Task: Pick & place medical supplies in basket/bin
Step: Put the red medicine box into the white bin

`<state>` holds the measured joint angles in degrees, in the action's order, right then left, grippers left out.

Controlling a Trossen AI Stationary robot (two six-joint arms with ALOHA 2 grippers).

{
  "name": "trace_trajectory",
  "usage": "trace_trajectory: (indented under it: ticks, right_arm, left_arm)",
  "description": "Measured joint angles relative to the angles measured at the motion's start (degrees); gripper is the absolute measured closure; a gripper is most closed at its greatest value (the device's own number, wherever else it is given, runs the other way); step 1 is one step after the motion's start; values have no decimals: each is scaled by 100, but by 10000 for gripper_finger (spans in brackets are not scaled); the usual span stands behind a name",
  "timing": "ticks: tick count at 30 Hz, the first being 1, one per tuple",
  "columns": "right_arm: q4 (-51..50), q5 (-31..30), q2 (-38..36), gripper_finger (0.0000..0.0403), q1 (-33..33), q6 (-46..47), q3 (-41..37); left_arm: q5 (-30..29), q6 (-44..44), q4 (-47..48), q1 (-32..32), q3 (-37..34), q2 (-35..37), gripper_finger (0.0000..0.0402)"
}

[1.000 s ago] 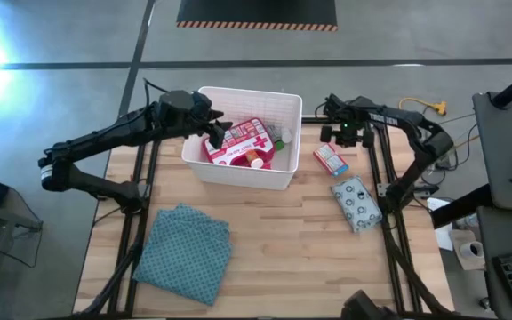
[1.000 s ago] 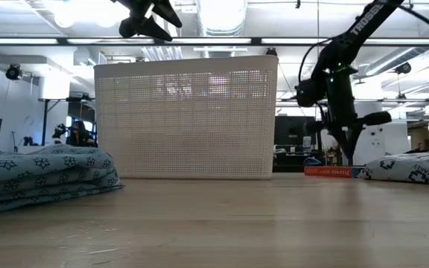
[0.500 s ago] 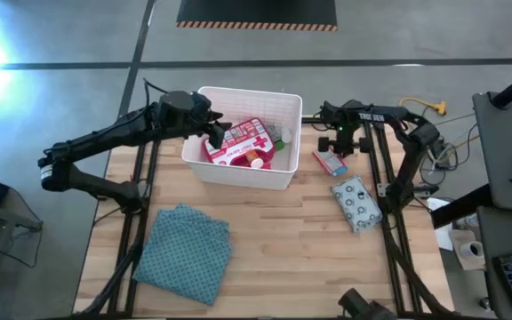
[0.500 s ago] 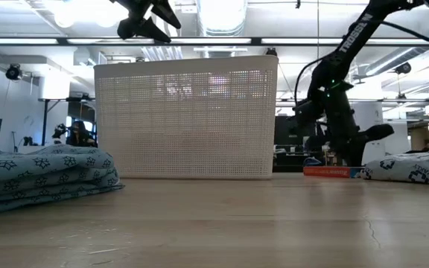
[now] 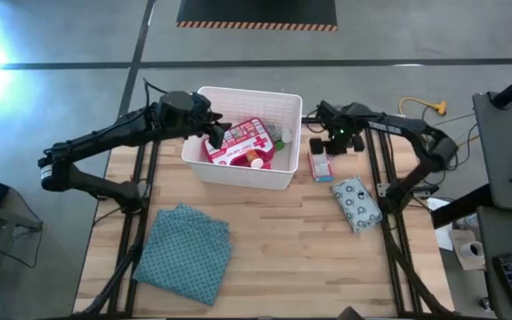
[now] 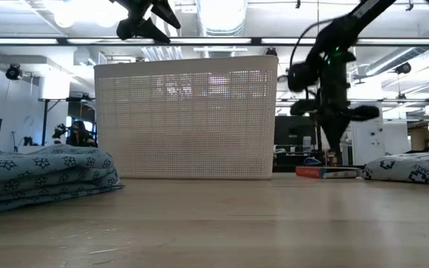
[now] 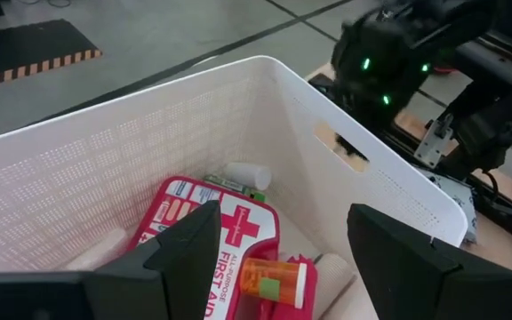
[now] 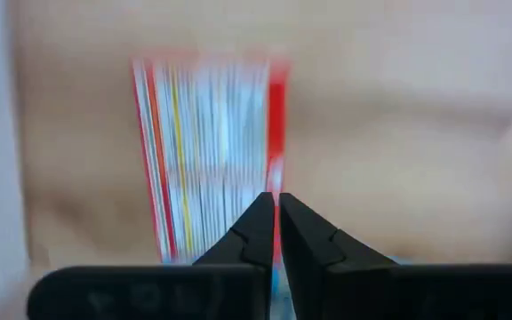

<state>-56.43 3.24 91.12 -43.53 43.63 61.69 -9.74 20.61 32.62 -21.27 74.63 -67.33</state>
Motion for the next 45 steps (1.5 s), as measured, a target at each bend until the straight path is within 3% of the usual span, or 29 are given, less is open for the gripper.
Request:
trace_trajectory:
  ticks: [2, 4, 10, 15, 22, 27, 32, 40, 45]
  right_arm:
    - [511, -247, -174, 390, -41, 213, 3]
    - [916, 12, -198, 390, -148, 410, 46]
    - [952, 244, 397, 390, -200, 576, 424]
    - [856, -656, 1000, 390, -234, 242, 882]
    - [498, -963, 1689, 390, -507, -361, 1583]
    - [-58, -672, 2193, 390, -674, -531, 1759]
    - [-147, 61, 2403, 390, -595, -699, 1735]
    - [-328, -167, 2335, 390, -419, -854, 1592]
    - [-375, 264, 2345, 390, -425, -885, 1334]
  left_arm:
    - [0, -1, -1, -1, 0, 0, 176]
    - [0, -3, -6, -1, 0, 0, 176]
    - [-2, -5, -22, -1, 0, 0, 176]
    - [0, 25, -22, -1, 0, 1, 176]
    - [0, 262, 9, -1, 0, 17, 176]
    - [-1, 266, 22, -1, 0, 104, 176]
    - [-4, 266, 66, -1, 2, 184, 176]
    - [-4, 266, 63, -1, 2, 190, 176]
    - [-4, 266, 63, -1, 2, 190, 176]
